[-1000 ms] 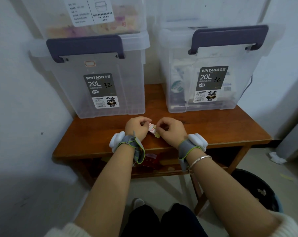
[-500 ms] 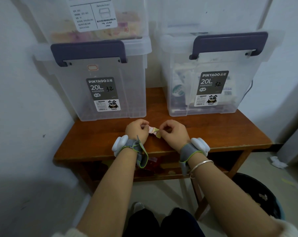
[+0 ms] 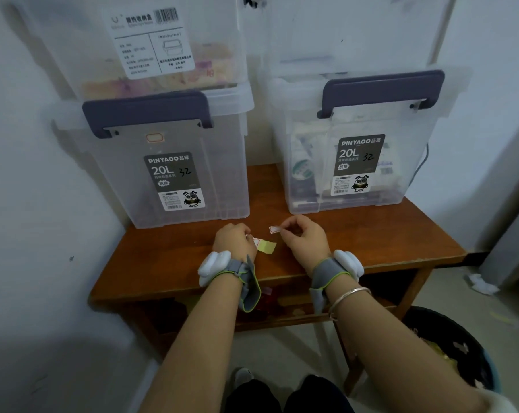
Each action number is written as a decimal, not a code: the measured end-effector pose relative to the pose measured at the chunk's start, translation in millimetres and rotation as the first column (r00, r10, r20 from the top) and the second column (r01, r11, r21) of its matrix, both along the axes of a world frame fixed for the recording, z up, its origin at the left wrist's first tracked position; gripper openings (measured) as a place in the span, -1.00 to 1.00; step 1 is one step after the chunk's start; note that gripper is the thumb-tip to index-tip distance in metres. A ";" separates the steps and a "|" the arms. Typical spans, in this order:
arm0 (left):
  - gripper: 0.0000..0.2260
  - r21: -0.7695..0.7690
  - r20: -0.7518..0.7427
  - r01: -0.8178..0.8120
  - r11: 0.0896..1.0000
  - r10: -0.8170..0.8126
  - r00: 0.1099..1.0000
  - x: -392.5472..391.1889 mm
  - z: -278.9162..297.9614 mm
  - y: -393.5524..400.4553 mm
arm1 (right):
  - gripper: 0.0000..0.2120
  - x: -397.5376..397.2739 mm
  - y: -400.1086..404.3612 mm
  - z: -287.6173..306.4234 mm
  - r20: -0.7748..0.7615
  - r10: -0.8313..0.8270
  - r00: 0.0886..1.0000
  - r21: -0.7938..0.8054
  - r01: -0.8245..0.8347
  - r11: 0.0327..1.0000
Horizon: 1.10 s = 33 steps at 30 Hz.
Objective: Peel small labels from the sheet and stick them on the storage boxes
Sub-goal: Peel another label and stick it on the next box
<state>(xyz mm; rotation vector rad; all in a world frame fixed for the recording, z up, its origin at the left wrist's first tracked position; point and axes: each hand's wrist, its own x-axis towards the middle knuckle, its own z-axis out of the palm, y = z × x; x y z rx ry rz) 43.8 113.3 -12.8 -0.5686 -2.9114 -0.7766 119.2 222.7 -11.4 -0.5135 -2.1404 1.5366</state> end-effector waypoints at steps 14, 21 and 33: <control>-0.76 -0.287 -0.019 0.012 0.958 -0.019 1.000 11.2 47.8 43.9 | -0.88 24.5 49.8 37.3 -0.119 -0.155 0.981 -0.072 0.147 0.986; -0.56 0.071 -0.536 0.229 0.971 -0.156 0.830 41.6 119.9 97.6 | -0.87 32.0 93.0 86.5 -0.226 -0.208 0.952 0.123 0.240 0.963; -0.57 -0.186 -0.624 0.233 0.955 -0.298 0.723 13.5 171.0 137.1 | -0.90 14.9 130.7 127.8 -0.346 -0.263 0.901 0.106 0.316 0.943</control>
